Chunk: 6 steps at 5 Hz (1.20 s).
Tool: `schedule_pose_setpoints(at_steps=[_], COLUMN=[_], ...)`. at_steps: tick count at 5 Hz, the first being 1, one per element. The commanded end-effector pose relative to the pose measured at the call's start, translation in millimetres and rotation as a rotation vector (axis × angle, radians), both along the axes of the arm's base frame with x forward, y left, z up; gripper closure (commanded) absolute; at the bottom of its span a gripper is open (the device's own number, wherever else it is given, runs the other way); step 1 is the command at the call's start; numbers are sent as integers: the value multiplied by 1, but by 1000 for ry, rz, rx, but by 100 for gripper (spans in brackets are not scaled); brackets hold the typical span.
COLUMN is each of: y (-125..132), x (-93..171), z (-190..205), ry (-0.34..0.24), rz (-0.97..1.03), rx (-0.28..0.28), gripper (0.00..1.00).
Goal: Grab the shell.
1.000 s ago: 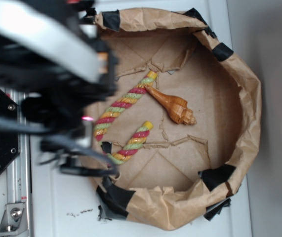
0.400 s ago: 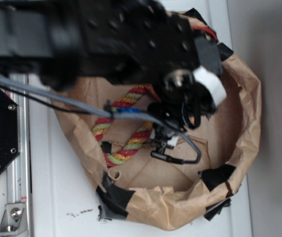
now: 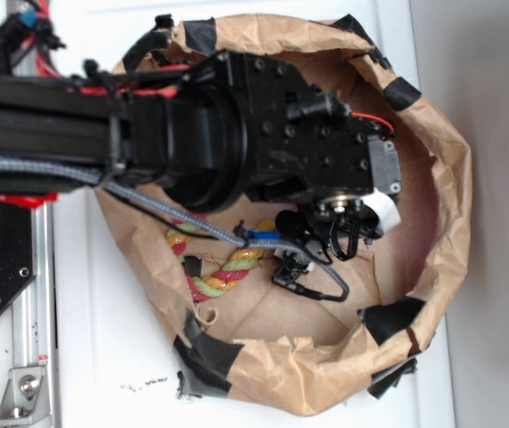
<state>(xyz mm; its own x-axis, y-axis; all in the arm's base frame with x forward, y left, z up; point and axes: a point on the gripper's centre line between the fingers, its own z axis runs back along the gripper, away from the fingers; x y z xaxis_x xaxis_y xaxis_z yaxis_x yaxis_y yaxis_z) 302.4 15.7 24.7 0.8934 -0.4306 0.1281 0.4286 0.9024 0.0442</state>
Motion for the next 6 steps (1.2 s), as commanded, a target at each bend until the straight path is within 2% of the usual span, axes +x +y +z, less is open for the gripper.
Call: schedule_pose_setpoints(at_steps=[1, 2, 3, 4, 6], y=[-12, -14, -15, -22, -23], x=[2, 2, -20, -38, -51], z=[52, 103, 154, 202, 193], ry=[-40, -139, -138, -157, -134], rz=[-13, 237, 490, 646, 680], rx=[20, 24, -10, 18, 41], gripper=[100, 100, 100, 100, 100])
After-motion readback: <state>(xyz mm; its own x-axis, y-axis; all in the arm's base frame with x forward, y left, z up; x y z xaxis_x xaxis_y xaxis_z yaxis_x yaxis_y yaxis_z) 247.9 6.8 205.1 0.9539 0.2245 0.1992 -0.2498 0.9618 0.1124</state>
